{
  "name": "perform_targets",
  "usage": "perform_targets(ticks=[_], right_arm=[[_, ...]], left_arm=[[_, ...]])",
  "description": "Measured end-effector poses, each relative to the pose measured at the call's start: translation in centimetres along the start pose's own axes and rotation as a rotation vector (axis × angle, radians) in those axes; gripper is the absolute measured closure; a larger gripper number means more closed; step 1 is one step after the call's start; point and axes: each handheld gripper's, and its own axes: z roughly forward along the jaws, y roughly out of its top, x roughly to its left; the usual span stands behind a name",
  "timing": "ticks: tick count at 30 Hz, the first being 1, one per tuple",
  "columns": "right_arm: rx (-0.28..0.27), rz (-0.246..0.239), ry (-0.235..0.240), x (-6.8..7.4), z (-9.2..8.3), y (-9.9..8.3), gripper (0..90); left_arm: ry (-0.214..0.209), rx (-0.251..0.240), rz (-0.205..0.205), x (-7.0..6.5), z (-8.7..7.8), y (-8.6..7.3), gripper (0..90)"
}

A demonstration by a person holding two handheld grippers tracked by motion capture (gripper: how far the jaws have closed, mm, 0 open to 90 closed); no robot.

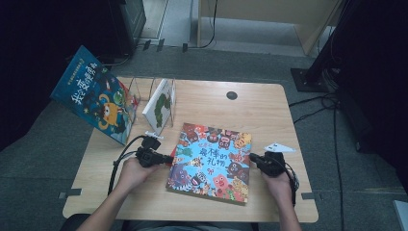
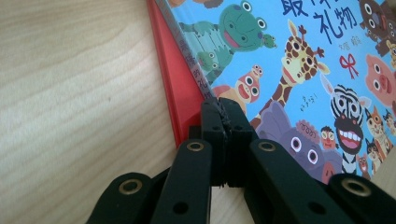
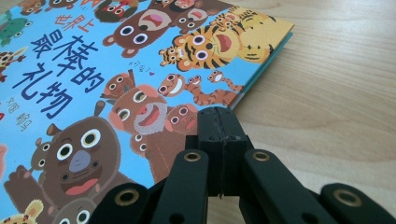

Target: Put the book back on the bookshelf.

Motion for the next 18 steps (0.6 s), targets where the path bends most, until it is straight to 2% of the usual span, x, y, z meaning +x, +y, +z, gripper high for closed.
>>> perform_targets(ticks=[4, 18], right_arm=[[0.005, -0.002, 0.012, 0.0, 0.4, 0.4, 90.0], [0.016, -0.023, 0.024, 0.6, 2.3, 2.0, 90.0]], left_arm=[[-0.001, -0.009, -0.02, -0.1, -0.2, -0.7, 90.0], [0.021, -0.008, -0.038, -0.8, -1.3, -2.8, 90.0]])
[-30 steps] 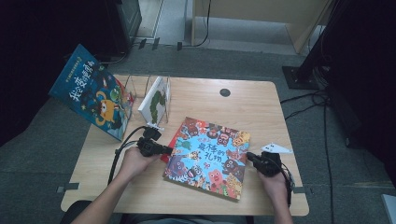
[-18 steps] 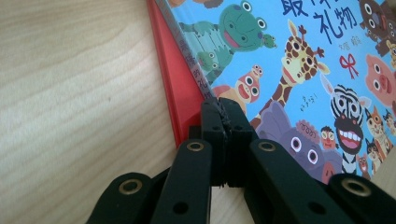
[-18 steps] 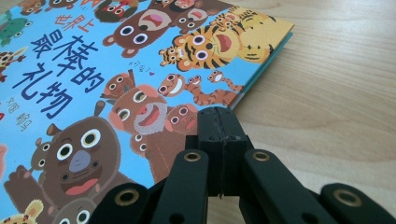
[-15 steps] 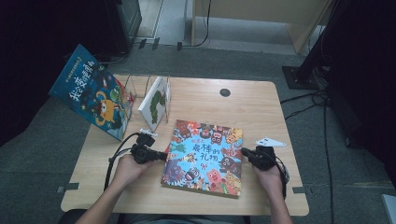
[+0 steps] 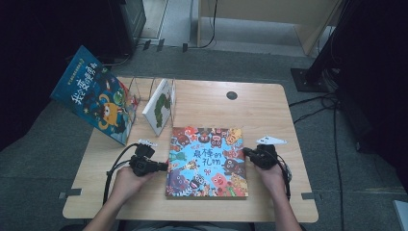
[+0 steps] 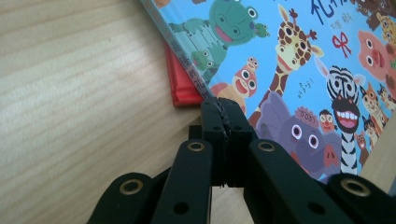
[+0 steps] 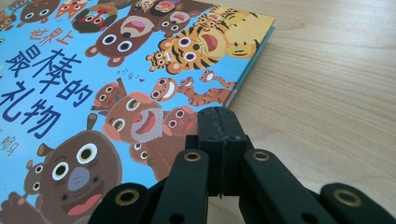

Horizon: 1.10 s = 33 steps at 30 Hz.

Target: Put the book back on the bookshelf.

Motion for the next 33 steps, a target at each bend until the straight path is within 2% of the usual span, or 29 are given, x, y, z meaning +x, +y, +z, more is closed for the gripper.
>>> perform_targets(ticks=[6, 13, 21, 25, 33], right_arm=[[0.002, -0.007, 0.007, 0.1, 0.9, 0.8, 90.0], [-0.002, -0.028, -0.012, 0.5, 2.0, 1.6, 90.0], [0.003, -0.011, -0.029, 0.3, 3.5, 2.5, 90.0], [-0.047, -0.01, -0.046, 0.2, 2.8, 2.8, 90.0], [-0.069, 0.005, -0.049, -0.3, 1.2, 2.4, 90.0]], left_arm=[[0.005, -0.003, -0.007, -0.3, -0.3, -0.9, 90.0], [0.007, -0.012, -0.02, -0.8, -0.6, -1.8, 90.0], [0.001, -0.013, -0.015, -1.5, -0.5, -2.4, 90.0], [-0.009, -0.009, 0.003, -2.2, -0.1, -2.4, 89.9], [-0.009, -0.022, 0.042, -3.9, 0.9, -1.8, 90.0]])
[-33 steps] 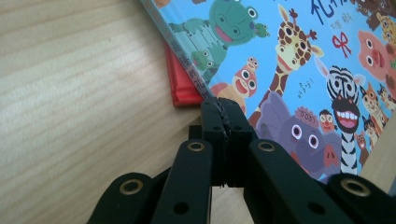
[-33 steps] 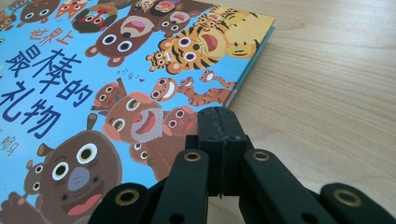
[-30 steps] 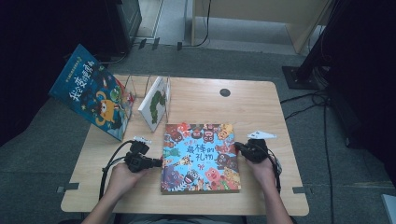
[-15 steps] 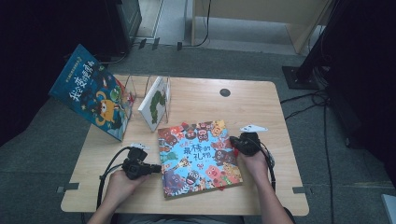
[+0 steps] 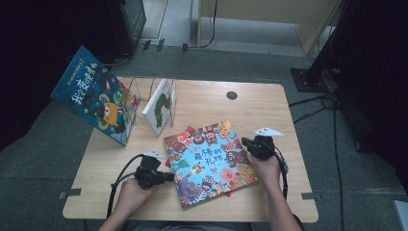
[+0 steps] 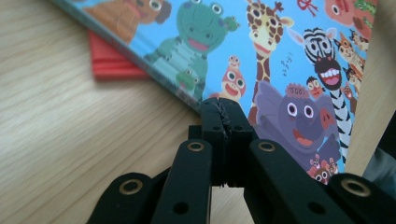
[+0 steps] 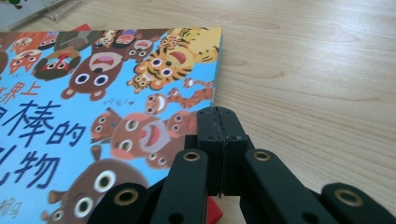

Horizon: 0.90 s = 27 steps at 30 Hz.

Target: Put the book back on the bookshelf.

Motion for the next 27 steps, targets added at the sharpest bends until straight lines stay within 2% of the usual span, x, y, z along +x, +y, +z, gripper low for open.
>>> perform_targets(ticks=[3, 7, 12, 21, 27], right_arm=[[0.001, -0.011, 0.0, 0.2, -0.3, -0.2, 89.8], [0.006, -0.028, -0.001, 0.4, -0.7, -0.5, 89.7], [0.009, -0.021, 0.0, 0.4, -1.3, -1.0, 89.7], [0.025, -0.01, -0.005, 0.3, -2.8, -2.3, 89.7], [0.032, -0.005, -0.02, 0.3, -4.0, -3.4, 89.6]], left_arm=[[0.0, 0.007, 0.026, -0.6, 0.4, 0.4, 90.0], [-0.028, 0.014, 0.038, -1.2, 1.3, 0.9, 90.0], [-0.039, 0.026, 0.072, -1.8, 2.0, 1.6, 90.0], [-0.04, 0.008, 0.054, -0.4, 1.2, 3.2, 87.4], [-0.014, -0.006, 0.042, 1.1, 0.3, 4.4, 86.4]])
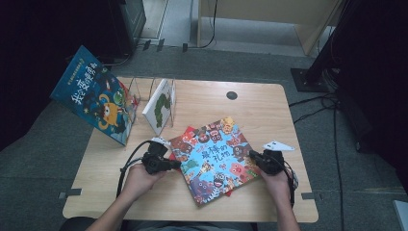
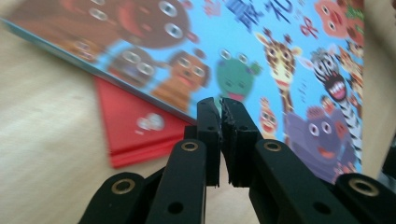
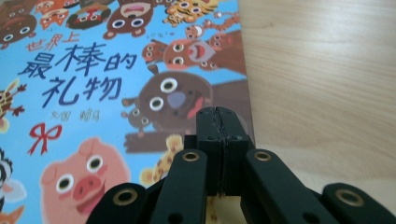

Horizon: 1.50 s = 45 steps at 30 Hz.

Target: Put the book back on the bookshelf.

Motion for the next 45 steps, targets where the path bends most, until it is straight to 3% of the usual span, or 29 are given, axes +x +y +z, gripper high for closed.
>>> perform_targets(ticks=[3, 13, 27, 31, 36, 45], right_arm=[[-0.001, 0.011, -0.011, -0.1, -0.7, -0.7, 89.6], [0.0, 0.038, -0.044, -0.1, -3.2, -2.8, 89.6], [0.0, 0.077, -0.058, 0.1, -5.3, -4.7, 89.6], [0.051, 0.055, -0.072, 0.3, -5.3, -5.2, 89.8], [0.033, 0.074, -0.051, -0.2, -5.1, -5.1, 89.7], [0.027, 0.09, -0.055, -1.4, -4.1, -4.4, 89.3]], left_arm=[[0.019, -0.001, -0.011, 0.9, -0.4, 0.6, 86.4], [0.018, -0.026, -0.03, 3.5, -1.4, 2.0, 84.8], [0.018, -0.052, -0.056, 5.4, -1.8, 3.1, 84.8], [0.026, -0.055, -0.06, 5.7, -2.0, 3.1, 84.5], [0.036, -0.062, -0.067, 5.9, -2.1, 2.9, 84.3], [0.069, -0.078, -0.093, 6.7, -2.3, 2.3, 83.4]])
